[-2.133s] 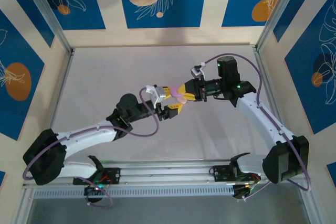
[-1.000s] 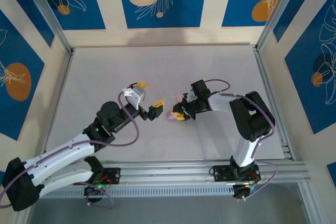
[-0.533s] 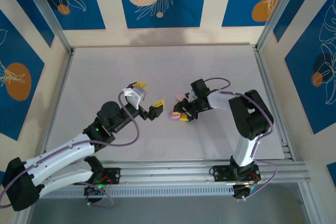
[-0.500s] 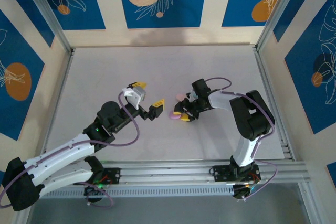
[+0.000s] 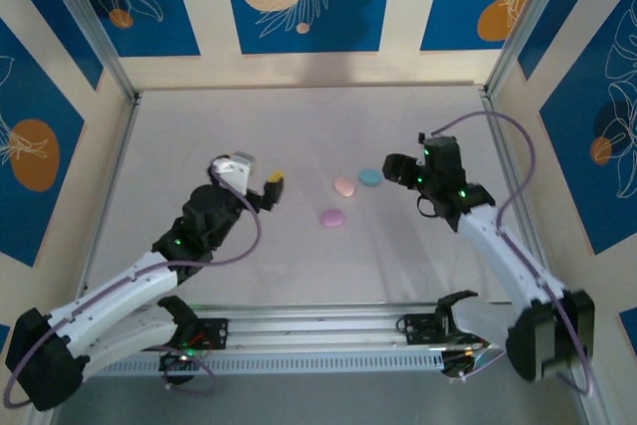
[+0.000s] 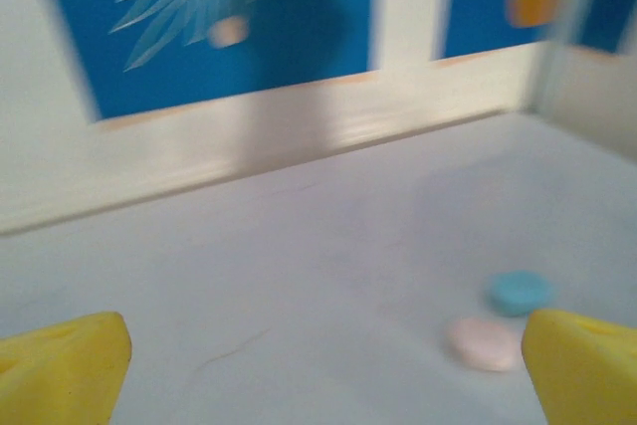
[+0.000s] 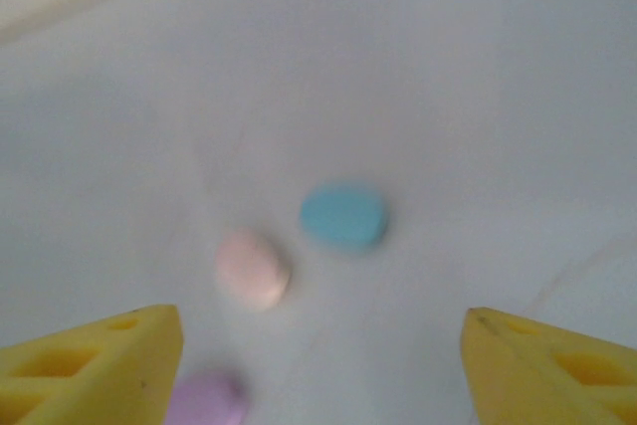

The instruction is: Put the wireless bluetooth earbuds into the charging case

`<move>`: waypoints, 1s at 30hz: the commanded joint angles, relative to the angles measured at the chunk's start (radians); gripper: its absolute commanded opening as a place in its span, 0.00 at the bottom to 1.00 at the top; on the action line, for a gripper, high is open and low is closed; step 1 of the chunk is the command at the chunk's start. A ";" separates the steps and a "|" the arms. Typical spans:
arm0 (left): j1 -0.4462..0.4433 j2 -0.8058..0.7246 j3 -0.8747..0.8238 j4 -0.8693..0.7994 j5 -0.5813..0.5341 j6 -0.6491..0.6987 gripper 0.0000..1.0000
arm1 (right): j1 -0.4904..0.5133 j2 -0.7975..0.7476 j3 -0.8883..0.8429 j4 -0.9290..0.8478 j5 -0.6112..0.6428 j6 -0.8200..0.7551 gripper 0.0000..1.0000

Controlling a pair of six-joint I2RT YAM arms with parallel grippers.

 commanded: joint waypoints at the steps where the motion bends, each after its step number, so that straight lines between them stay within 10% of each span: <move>1: 0.175 -0.006 -0.058 -0.075 -0.106 -0.048 1.00 | -0.069 0.044 -0.191 0.359 0.144 -0.287 0.75; 7: 0.386 0.090 -0.128 -0.050 -0.038 0.003 1.00 | -0.168 0.260 -0.246 0.624 -0.051 -0.289 0.69; 18: 0.482 0.395 -0.293 0.566 0.136 0.123 1.00 | -0.257 0.472 -0.451 1.249 -0.287 -0.366 0.71; 23: 0.542 0.580 -0.322 0.838 0.245 0.140 1.00 | -0.250 0.449 -0.365 1.033 -0.196 -0.354 0.75; 24: 0.549 0.650 -0.331 0.922 0.261 0.140 1.00 | -0.256 0.457 -0.371 1.068 -0.207 -0.349 0.99; 25: 0.553 0.721 -0.335 1.031 0.261 0.149 1.00 | -0.249 0.453 -0.373 1.060 -0.192 -0.353 0.99; 30: 0.564 0.678 -0.226 0.763 0.107 0.074 1.00 | -0.244 0.453 -0.374 1.061 -0.176 -0.356 0.99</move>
